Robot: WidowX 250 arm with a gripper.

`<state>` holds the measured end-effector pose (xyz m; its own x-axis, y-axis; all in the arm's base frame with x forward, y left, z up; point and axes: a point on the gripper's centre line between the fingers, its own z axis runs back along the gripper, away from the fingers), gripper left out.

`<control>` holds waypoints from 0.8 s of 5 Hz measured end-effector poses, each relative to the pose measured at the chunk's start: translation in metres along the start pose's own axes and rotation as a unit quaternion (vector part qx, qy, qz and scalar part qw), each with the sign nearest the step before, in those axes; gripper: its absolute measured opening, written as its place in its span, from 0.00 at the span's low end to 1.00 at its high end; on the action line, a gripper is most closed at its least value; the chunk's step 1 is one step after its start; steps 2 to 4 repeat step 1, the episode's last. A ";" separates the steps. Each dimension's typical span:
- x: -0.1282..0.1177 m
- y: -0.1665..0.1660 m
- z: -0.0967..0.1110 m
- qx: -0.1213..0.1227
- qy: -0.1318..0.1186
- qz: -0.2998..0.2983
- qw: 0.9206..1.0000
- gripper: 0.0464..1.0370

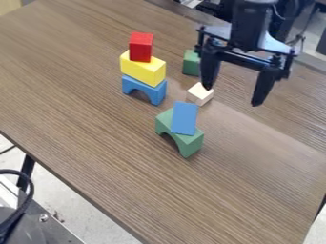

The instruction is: Take the blue cube and put it on top of the grreen cube

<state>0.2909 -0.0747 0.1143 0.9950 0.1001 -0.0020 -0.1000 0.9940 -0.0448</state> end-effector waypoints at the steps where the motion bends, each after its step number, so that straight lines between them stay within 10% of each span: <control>1: 0.002 -0.002 -0.009 0.002 0.005 -0.032 0.999 0.96; 4: 0.002 -0.002 -0.009 0.002 0.005 -0.032 0.999 0.96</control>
